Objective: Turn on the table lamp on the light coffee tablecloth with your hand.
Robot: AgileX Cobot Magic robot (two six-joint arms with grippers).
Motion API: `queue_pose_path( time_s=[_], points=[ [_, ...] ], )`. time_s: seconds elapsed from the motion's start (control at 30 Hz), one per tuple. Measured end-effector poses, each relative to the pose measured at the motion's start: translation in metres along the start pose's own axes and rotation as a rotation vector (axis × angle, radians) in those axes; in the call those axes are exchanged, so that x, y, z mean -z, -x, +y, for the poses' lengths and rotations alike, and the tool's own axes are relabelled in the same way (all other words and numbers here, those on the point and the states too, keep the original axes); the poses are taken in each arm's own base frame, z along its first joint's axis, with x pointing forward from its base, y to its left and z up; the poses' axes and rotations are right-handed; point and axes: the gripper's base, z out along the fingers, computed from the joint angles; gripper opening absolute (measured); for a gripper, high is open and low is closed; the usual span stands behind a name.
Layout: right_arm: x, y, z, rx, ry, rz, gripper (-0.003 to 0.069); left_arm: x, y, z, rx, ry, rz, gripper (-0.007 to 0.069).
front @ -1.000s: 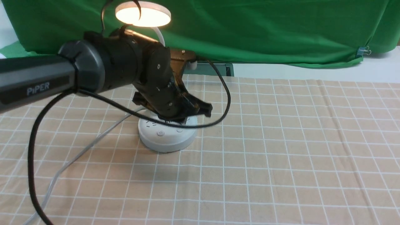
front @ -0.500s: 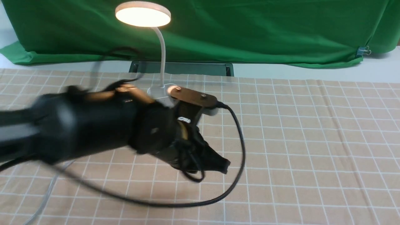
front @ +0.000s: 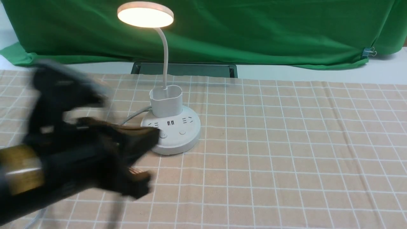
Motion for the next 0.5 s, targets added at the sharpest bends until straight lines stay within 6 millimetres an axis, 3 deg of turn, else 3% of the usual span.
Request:
queue_pose_path(
  time_s=[0.1,0.17,0.23,0.37,0.5],
  points=[
    [0.0,0.0,0.0,0.0,0.0,0.0,0.0241,0.025,0.004,0.0,-0.017,-0.006,-0.078,0.0],
    [0.0,0.0,0.0,0.0,0.0,0.0,0.0241,0.066,0.011,0.0,-0.052,-0.012,-0.221,0.0],
    [0.0,0.0,0.0,0.0,0.0,0.0,0.0241,0.087,0.012,0.001,-0.088,-0.002,-0.287,0.0],
    [0.0,0.0,0.0,0.0,0.0,0.0,0.0241,0.114,0.006,0.005,-0.162,0.045,-0.33,0.0],
    [0.0,0.0,0.0,0.0,0.0,0.0,0.0241,0.121,-0.002,0.008,-0.167,0.068,-0.286,0.0001]
  ],
)
